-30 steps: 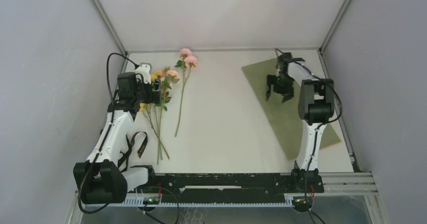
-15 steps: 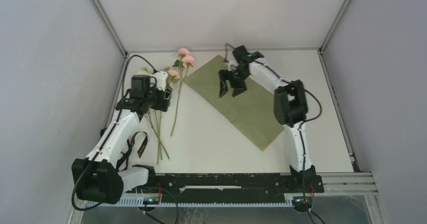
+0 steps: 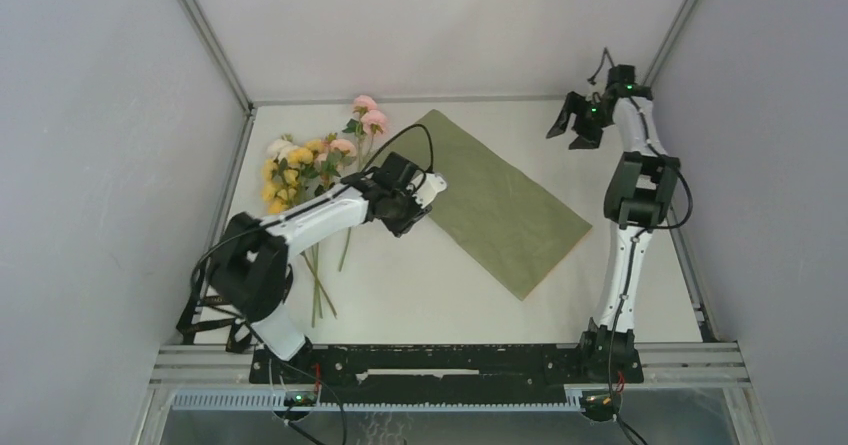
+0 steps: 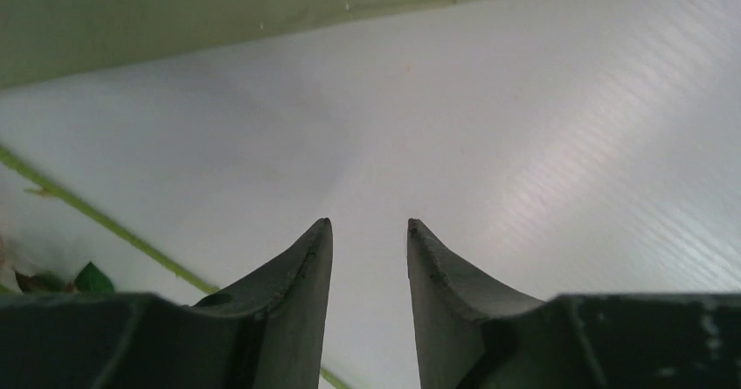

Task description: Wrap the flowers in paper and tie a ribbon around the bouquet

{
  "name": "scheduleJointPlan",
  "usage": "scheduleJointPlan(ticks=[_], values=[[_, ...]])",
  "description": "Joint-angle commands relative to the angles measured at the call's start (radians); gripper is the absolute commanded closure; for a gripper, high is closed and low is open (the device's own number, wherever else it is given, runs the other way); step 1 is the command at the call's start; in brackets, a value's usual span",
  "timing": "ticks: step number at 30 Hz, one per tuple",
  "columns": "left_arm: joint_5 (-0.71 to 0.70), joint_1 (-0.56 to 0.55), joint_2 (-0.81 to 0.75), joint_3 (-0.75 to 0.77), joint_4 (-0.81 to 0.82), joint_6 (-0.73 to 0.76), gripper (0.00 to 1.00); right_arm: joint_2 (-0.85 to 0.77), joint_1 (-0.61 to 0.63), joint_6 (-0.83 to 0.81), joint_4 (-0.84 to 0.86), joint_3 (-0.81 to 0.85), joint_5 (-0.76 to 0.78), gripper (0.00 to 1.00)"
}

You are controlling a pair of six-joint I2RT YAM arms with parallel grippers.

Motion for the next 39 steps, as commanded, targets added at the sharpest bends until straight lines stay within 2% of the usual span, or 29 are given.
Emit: scheduleJointPlan(ticks=[1,7,12,16,22,25,29,32,34,37,39], values=[[-0.109,-0.017,0.153,0.179,0.015,-0.036,0.59,0.136,0.129,-0.019,-0.113,0.186,-0.071,0.17],[-0.125,-0.017,0.3,0.288,-0.011,-0.082,0.6,0.197,0.176,0.003,-0.129,0.166,-0.079,0.17],[-0.139,-0.017,0.391,0.353,-0.042,-0.099,0.62,0.214,0.225,-0.048,-0.189,0.149,-0.136,0.19],[-0.159,-0.007,0.456,0.416,-0.063,-0.104,0.63,0.146,0.234,-0.076,-0.186,0.066,-0.217,0.32],[-0.181,0.039,0.54,0.528,-0.087,-0.124,0.64,-0.06,0.238,-0.068,-0.013,-0.235,-0.397,0.51],[-0.185,0.054,0.563,0.562,-0.09,-0.125,0.65,-0.124,0.25,-0.041,0.084,-0.365,-0.487,0.54],[-0.19,0.064,0.567,0.574,-0.09,-0.104,0.65,-0.176,0.278,-0.021,0.142,-0.46,-0.511,0.59],[-0.187,0.072,0.548,0.574,-0.09,-0.075,0.64,-0.237,0.305,0.035,0.232,-0.54,-0.516,0.71],[-0.172,0.081,0.52,0.574,-0.09,-0.055,0.62,-0.283,0.322,0.083,0.301,-0.606,-0.521,0.84],[-0.121,0.091,0.451,0.582,-0.123,-0.019,0.53,-0.365,0.347,0.228,0.487,-0.715,-0.533,1.0],[-0.076,0.091,0.383,0.595,-0.179,0.007,0.44,-0.422,0.365,0.365,0.632,-0.787,-0.527,1.0]])
